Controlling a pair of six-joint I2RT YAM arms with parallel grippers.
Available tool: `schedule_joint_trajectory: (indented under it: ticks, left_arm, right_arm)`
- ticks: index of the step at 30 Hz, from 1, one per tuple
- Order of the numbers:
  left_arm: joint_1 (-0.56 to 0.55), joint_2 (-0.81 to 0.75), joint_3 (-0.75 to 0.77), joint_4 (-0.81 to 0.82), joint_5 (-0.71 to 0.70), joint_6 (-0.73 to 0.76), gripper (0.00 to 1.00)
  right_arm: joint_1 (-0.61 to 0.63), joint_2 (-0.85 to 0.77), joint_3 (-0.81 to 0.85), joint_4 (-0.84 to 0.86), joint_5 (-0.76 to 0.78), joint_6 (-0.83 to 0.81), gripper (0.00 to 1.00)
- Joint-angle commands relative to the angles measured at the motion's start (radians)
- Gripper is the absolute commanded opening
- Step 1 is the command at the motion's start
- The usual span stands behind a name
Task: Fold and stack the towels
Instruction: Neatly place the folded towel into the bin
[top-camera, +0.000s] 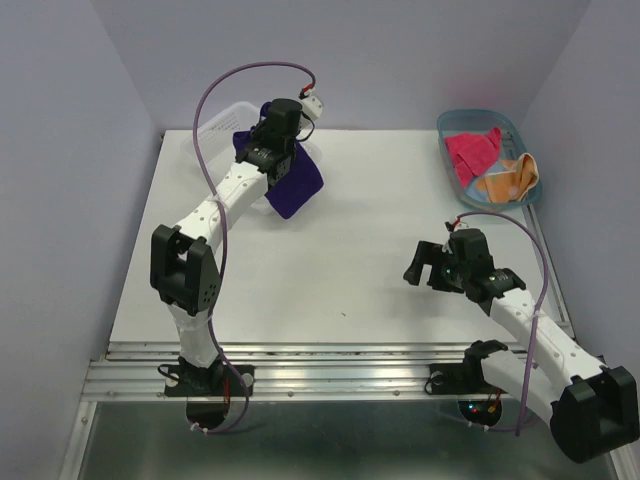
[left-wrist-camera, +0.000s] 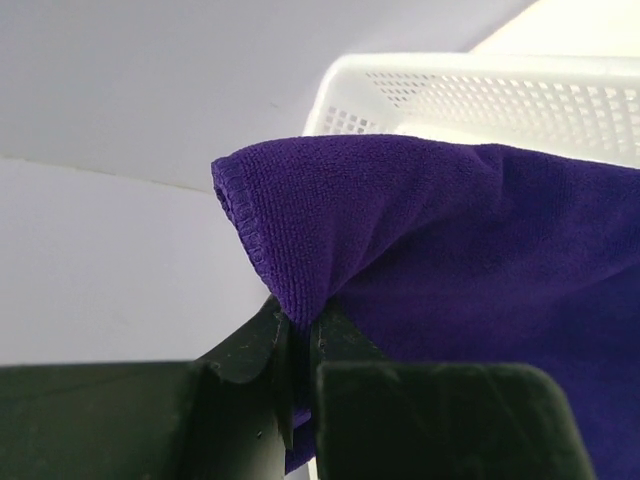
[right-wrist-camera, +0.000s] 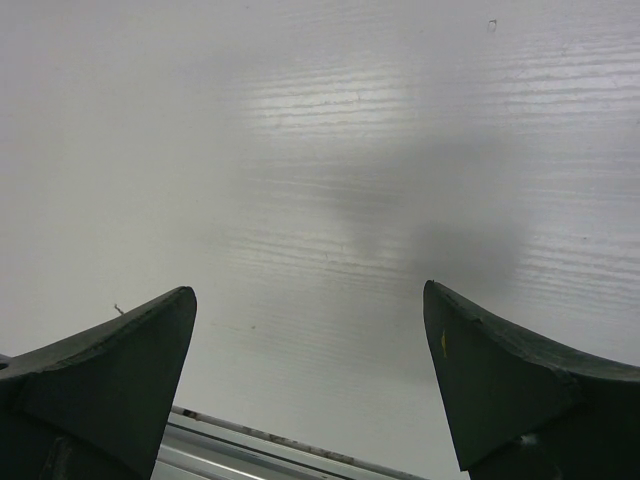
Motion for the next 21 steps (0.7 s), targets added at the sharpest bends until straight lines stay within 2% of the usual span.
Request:
schedule_joint_trajectory:
  ticks: [1,6,21]
  left_arm:
    - [0.052,0.046,0.058,0.024,0.048,0.006,0.00]
    - [0.095,0.118,0.078,0.076,0.039,0.038,0.00]
    - [0.184,0.262,0.043,0.213,0.160,0.128,0.00]
  right_arm:
    - [0.000,0.007,0.067,0.003,0.047,0.009,1.00]
    - [0.000,0.000,0.064,0.009,0.070,0.014,1.00]
    - [0.000,0.006,0.090,-0.026,0.142,0.031,1.00]
